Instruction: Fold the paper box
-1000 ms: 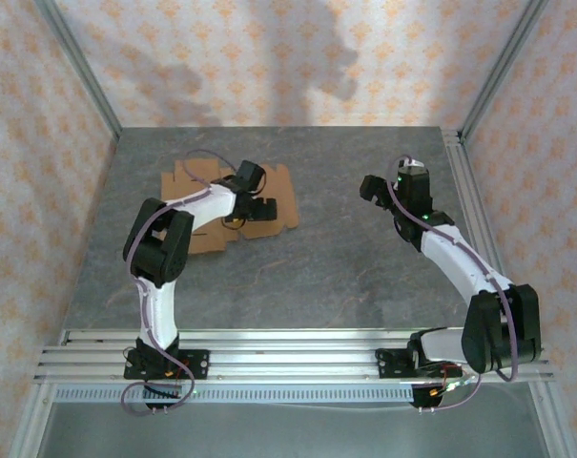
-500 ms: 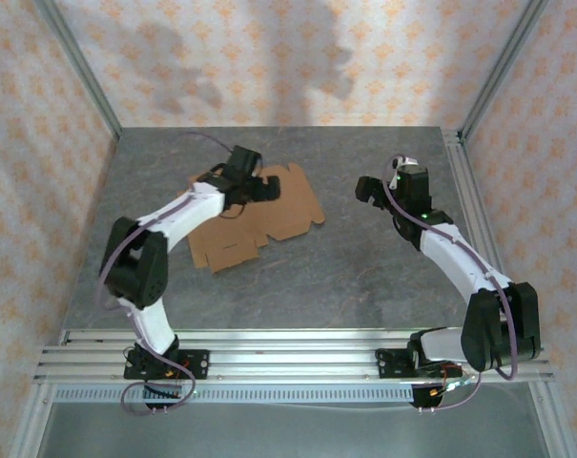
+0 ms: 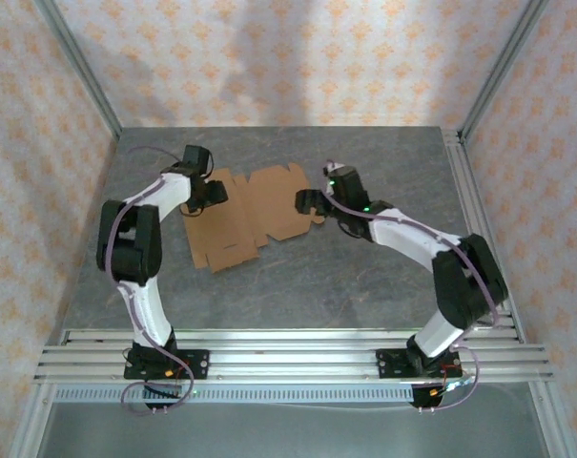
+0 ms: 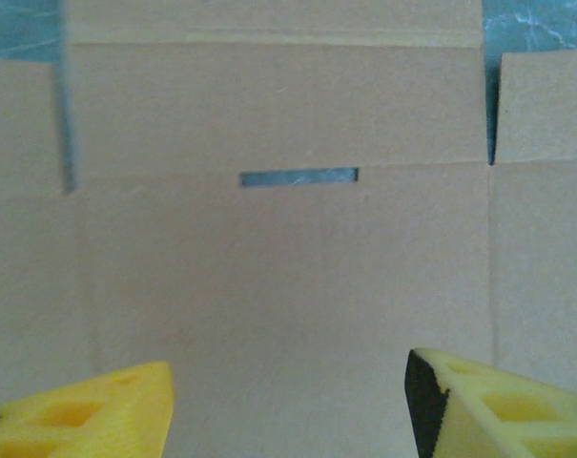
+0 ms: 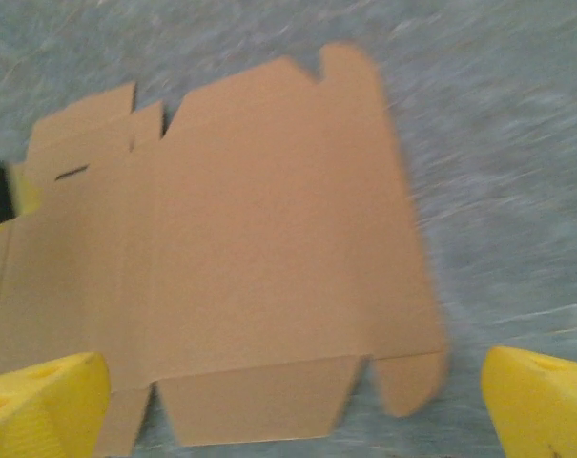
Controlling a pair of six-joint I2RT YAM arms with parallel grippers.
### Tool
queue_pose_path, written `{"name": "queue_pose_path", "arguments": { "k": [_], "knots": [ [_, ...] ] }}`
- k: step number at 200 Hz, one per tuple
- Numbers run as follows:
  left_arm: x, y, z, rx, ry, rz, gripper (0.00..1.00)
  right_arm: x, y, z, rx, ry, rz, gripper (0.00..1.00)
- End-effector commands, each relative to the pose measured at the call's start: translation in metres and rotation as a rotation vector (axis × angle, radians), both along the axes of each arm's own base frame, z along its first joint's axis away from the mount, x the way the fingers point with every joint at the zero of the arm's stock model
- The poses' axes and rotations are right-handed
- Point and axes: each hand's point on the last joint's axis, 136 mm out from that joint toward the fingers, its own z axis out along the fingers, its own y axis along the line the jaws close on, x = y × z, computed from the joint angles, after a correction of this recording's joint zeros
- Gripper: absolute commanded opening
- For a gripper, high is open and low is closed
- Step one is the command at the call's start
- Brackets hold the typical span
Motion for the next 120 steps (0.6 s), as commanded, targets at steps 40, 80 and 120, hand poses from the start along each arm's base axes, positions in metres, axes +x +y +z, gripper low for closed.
{"name": "queue_pose_path", "arguments": {
  "k": [40,80,120],
  "knots": [
    [-0.007,0.012,-0.025,0.013,0.139,0.016,0.62,0.003,0.06,-0.066,0.155,0.261,-0.066,0.88],
    [-0.048,0.003,-0.033,-0.019,0.176,0.011,0.63,0.022,0.046,-0.1,0.114,0.337,-0.123,0.86],
    [-0.086,-0.024,-0.029,-0.058,0.167,-0.002,0.65,0.051,0.014,-0.12,0.029,0.37,-0.157,0.87]
  ]
}}
